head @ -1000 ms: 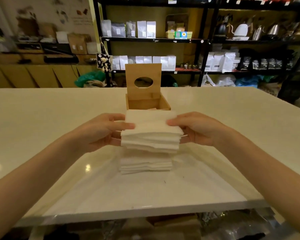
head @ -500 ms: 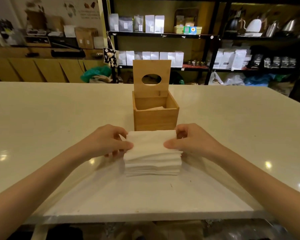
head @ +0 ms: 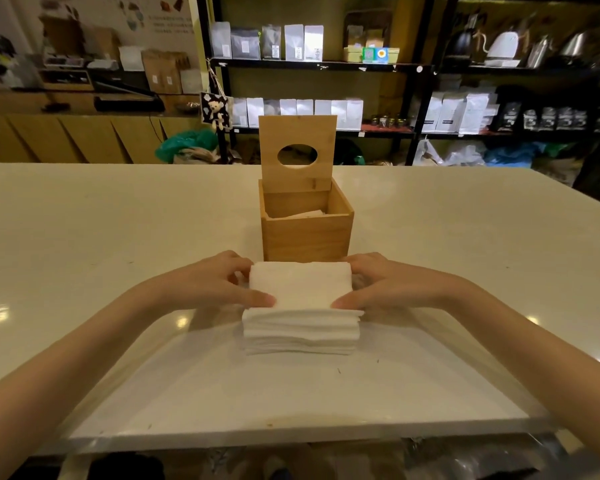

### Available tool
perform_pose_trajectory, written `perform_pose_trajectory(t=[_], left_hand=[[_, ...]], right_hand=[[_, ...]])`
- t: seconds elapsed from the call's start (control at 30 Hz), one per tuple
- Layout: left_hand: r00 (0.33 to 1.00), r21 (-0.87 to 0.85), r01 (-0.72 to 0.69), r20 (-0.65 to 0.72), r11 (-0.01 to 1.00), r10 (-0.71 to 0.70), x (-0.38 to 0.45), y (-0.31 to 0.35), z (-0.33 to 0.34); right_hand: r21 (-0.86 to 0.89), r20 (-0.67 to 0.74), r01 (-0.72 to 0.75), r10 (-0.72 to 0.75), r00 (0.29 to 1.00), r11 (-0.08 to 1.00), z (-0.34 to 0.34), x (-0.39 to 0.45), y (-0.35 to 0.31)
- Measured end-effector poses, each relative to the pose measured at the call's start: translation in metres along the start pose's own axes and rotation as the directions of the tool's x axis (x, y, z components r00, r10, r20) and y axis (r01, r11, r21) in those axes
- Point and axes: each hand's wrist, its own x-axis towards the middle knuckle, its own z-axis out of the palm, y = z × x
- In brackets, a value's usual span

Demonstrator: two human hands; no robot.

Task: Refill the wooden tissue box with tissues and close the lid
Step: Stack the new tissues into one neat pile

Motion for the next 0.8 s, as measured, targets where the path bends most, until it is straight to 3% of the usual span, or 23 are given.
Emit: perform_pose_trajectory(t=[0.23,0.47,0.8], left_hand=[[0.993,0.09,0.046,0.103,0.995,-0.055,0.01,0.004,-0.006],[0.988,-0.113,0.005,0.154,0.994,0.013,0.004,0.009,-0.003],[0.98,-0.303,-0.05,0.17,0.952,0.106,-0.006,0.009,-0.005]], right_hand=[[-0.06,-0.002,-0.047,0.047,0.999,0.997,0.001,0.008,-0.002],[0.12,0.07,-0.048,0.04,0.997,0.992,-0.002,0.001,-0.014],[0.285,0.036,-0.038,0.029,0.999,0.958,-0.016,-0.012,-0.026]])
